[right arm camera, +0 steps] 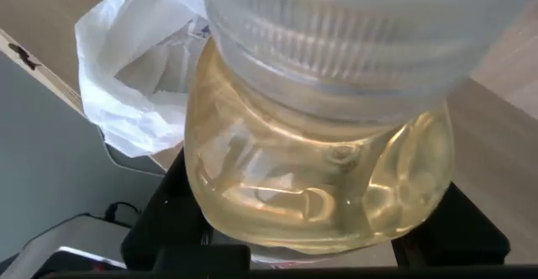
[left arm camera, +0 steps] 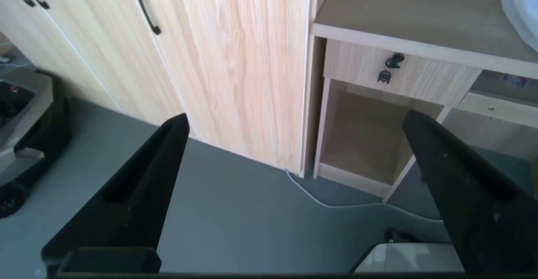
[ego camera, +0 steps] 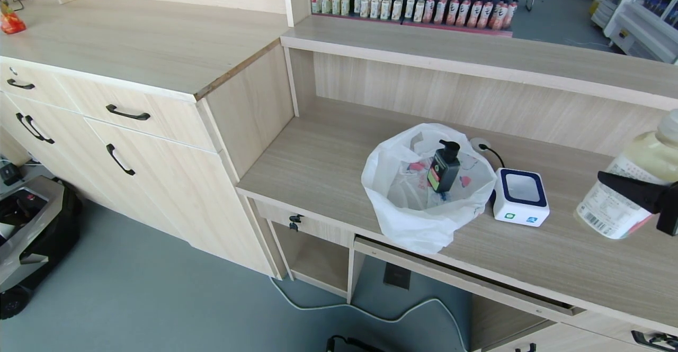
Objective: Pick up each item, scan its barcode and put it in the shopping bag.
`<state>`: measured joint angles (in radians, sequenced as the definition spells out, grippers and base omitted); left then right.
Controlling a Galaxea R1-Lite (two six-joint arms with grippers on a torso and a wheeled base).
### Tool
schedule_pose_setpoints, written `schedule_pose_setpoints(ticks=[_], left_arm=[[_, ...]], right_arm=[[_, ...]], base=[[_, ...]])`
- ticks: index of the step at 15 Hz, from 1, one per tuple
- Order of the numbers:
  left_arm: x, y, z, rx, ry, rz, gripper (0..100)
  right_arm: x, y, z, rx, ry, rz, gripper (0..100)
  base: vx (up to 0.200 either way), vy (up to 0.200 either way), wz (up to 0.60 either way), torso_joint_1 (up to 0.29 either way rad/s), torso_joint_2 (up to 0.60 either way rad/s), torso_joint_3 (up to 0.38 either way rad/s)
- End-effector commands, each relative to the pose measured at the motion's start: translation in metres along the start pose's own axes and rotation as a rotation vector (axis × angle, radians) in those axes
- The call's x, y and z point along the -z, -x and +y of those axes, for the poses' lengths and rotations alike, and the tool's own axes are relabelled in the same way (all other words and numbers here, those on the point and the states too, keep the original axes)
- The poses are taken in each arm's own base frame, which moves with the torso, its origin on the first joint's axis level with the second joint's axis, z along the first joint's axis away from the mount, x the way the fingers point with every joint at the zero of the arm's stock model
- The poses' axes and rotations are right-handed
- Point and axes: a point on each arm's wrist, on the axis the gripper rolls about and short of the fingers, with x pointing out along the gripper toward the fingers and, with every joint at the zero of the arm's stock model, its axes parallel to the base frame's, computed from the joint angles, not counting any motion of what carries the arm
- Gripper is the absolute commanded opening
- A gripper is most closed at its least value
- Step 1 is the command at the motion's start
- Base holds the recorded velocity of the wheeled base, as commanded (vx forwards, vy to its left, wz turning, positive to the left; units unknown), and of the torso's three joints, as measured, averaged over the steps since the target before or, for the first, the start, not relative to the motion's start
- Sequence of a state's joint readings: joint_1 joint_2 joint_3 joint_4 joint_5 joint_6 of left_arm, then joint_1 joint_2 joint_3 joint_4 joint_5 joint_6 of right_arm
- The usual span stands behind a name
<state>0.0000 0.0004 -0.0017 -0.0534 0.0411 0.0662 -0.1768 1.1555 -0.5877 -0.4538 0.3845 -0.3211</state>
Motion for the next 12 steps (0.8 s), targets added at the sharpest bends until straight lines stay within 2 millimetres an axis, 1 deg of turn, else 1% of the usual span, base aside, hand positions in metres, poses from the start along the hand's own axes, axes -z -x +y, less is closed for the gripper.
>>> schedule_pose_setpoints(ticks=[1,2,4,5,8,10,12], left_arm=[[0.0,0.0,0.0,0.0,0.0,-0.001,100],[0.0,0.0,0.0,0.0,0.0,-0.001,100],[0.0,0.0,0.0,0.0,0.0,-0.001,100],[0.0,0.0,0.0,0.0,0.0,-0.001,100],[0.0,0.0,0.0,0.0,0.0,-0.001,100],[0.0,0.0,0.0,0.0,0.0,-0.001,100],[0.0,0.0,0.0,0.0,0.0,-0.001,100]], right_arm=[[0.001,0.01,0.004,0.009,0.027,-0.02,0],[0.007,0.011,0.006,0.028,0.07,-0.022,0],[0.009,0.009,0.004,0.099,0.166,0.005,0],[0.009,0.009,0.004,0.107,0.189,0.009,0],[0.01,0.003,0.004,0.086,0.184,0.015,0],[0.008,-0.008,0.009,0.034,0.191,-0.012,0],[0.002,-0.027,0.011,0.028,0.216,-0.117,0]], base=[[0.0,0.0,0.0,0.0,0.0,0.0],[0.0,0.0,0.0,0.0,0.0,0.0],[0.0,0.0,0.0,0.0,0.0,0.0],[0.0,0.0,0.0,0.0,0.0,0.0],[0.0,0.0,0.0,0.0,0.0,0.0],[0.0,0.0,0.6,-0.005,0.0,0.002],[0.0,0.0,0.6,0.0,0.0,0.002]])
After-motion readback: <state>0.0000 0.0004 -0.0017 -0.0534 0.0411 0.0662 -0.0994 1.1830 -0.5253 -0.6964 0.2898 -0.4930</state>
